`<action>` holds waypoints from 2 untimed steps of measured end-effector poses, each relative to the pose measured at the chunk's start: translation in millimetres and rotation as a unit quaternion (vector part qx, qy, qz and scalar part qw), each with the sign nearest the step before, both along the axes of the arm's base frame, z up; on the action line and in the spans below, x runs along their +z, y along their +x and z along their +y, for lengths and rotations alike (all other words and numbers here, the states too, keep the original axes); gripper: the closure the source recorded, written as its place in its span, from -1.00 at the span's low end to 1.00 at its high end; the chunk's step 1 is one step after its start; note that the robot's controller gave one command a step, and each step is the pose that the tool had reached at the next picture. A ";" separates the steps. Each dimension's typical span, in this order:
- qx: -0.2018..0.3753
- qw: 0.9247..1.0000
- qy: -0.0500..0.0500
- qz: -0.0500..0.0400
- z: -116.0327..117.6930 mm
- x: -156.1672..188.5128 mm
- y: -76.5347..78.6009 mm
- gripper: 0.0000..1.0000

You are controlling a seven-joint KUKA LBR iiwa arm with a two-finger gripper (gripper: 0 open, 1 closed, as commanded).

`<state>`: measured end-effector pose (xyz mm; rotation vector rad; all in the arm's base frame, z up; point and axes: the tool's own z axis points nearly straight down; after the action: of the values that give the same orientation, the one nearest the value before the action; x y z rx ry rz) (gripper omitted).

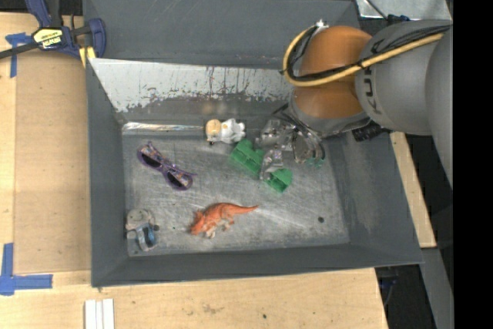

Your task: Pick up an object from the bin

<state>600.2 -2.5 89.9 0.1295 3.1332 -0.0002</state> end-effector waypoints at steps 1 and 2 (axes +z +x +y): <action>-0.004 1.000 0.000 0.006 -3.0 40.1 -3.7 1.00; -0.008 1.000 -0.001 0.002 23.2 86.6 -3.7 1.00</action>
Offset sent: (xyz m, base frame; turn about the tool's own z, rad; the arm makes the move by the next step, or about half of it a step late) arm -0.0055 0.0396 0.1010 0.0125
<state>596.5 20.7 176.5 0.1554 3.1357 -0.0027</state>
